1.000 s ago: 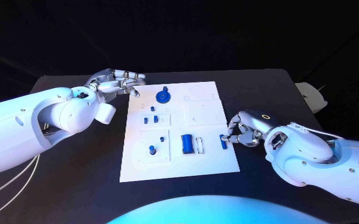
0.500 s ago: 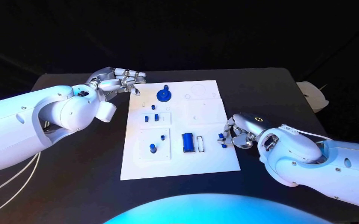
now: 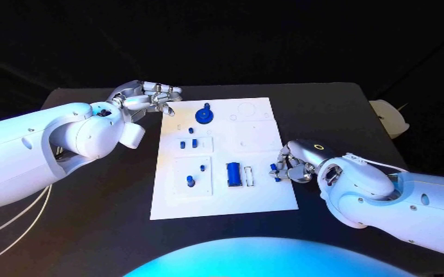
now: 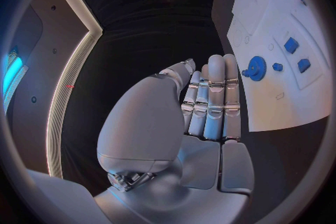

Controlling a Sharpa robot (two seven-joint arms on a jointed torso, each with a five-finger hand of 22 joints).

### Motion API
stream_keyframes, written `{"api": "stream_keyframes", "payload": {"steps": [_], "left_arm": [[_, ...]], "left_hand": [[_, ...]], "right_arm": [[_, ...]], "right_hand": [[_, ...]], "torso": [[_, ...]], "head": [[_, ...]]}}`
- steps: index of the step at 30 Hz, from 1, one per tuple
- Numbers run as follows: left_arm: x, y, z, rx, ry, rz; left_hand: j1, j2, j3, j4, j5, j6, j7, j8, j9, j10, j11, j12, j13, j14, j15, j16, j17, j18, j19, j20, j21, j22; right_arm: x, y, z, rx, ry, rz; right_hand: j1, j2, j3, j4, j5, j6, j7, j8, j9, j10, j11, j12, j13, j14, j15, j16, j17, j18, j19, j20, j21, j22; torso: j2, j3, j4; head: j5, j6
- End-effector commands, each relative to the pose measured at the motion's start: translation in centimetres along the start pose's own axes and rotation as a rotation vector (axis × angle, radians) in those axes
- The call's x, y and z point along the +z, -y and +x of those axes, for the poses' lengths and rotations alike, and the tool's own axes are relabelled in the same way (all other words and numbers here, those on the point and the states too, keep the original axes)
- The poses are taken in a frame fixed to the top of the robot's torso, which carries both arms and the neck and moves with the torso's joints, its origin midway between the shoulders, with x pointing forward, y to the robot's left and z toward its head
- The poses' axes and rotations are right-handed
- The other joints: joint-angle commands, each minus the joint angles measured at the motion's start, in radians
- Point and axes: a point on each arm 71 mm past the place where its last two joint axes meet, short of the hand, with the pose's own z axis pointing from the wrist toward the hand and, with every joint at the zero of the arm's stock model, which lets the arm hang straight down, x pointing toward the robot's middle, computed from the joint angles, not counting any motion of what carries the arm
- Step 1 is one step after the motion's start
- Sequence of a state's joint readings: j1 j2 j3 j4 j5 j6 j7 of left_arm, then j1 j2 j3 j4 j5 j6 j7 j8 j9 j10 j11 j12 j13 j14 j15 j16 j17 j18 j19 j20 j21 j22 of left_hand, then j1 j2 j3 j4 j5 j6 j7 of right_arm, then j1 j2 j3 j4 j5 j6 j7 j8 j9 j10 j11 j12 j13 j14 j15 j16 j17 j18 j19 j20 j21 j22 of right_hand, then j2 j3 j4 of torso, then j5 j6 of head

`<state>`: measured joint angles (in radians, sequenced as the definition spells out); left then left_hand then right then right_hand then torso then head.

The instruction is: Assemble the parts on the task board

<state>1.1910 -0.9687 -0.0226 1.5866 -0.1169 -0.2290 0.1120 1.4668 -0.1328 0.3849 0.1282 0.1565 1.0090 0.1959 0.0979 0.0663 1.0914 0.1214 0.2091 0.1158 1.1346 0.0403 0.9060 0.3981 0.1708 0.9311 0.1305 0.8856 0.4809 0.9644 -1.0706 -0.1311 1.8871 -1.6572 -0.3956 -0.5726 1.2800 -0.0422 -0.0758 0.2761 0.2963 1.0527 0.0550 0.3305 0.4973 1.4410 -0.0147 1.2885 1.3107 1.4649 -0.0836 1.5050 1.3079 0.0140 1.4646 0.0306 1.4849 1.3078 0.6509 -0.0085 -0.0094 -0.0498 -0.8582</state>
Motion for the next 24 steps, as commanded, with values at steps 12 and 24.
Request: {"api": "stream_keyframes", "payload": {"steps": [12,24], "left_arm": [[-0.1,0.1,0.1,0.001,-0.018,0.005],[-0.1,0.1,0.2,0.001,-0.019,0.004]], "left_hand": [[0.002,0.005,0.001,-0.003,0.001,-0.007,0.002,0.003,0.001,-0.006,0.002,0.004,0.001,-0.004,0.004,-0.006,-0.001,0.014,0.005,0.005,-0.006,-0.001],[0.001,0.005,0.001,-0.003,0.001,-0.008,0.002,0.003,0.001,-0.007,0.002,0.004,0.001,-0.004,0.004,-0.006,-0.001,0.014,0.005,0.005,-0.006,-0.001]], "right_arm": [[-0.1,-0.2,1.9,-0.075,-0.086,-0.011],[0.0,-0.3,2.0,-0.114,-0.088,-0.014]], "right_hand": [[0.093,0.013,0.038,-0.049,-0.045,0.025,-0.010,-0.010,-0.004,-0.002,-0.012,-0.004,0.051,0.077,-0.002,-0.008,0.126,0.006,0.068,-0.002,-0.007,0.236],[0.172,0.013,0.119,-0.104,-0.020,0.033,-0.017,-0.024,-0.012,-0.005,-0.019,-0.012,0.048,0.078,-0.008,-0.008,0.128,0.005,0.070,-0.008,-0.003,0.238]], "torso": [[-0.001,-0.0010,0.0006],[-0.001,-0.0012,0.0011]], "head": [[0.001,-0.008],[0.002,-0.011]]}}
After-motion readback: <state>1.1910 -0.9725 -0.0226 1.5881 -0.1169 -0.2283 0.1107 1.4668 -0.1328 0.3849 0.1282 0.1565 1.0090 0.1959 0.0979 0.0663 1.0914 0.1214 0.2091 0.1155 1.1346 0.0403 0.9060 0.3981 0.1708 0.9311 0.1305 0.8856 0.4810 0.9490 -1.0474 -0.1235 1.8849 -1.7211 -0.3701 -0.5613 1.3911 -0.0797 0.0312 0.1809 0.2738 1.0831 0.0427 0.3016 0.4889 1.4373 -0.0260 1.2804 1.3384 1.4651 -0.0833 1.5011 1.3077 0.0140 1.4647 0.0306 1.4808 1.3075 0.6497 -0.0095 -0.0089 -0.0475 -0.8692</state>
